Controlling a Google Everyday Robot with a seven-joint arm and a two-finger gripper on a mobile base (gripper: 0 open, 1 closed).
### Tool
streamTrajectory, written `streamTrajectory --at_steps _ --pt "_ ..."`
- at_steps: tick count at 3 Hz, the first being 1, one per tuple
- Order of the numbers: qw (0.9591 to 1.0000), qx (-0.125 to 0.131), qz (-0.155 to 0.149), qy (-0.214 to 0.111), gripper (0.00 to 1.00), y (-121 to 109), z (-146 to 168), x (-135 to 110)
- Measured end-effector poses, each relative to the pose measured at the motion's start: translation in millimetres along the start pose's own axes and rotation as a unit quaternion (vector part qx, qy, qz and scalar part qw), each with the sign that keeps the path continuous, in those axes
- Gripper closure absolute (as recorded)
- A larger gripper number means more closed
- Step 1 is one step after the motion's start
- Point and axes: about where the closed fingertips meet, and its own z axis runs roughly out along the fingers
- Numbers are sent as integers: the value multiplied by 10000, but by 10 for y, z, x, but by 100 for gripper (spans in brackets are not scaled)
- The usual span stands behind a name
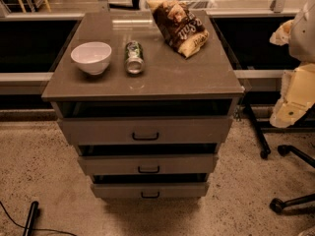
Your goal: Open bottom drawer
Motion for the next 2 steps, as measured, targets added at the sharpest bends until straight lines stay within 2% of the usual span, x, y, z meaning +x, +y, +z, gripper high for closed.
streamTrajectory --at_steps 1,2 --pt "10000 0 -2 0 0 1 1 -1" --pt "9984 -69 -553 25 0 168 116 -151"
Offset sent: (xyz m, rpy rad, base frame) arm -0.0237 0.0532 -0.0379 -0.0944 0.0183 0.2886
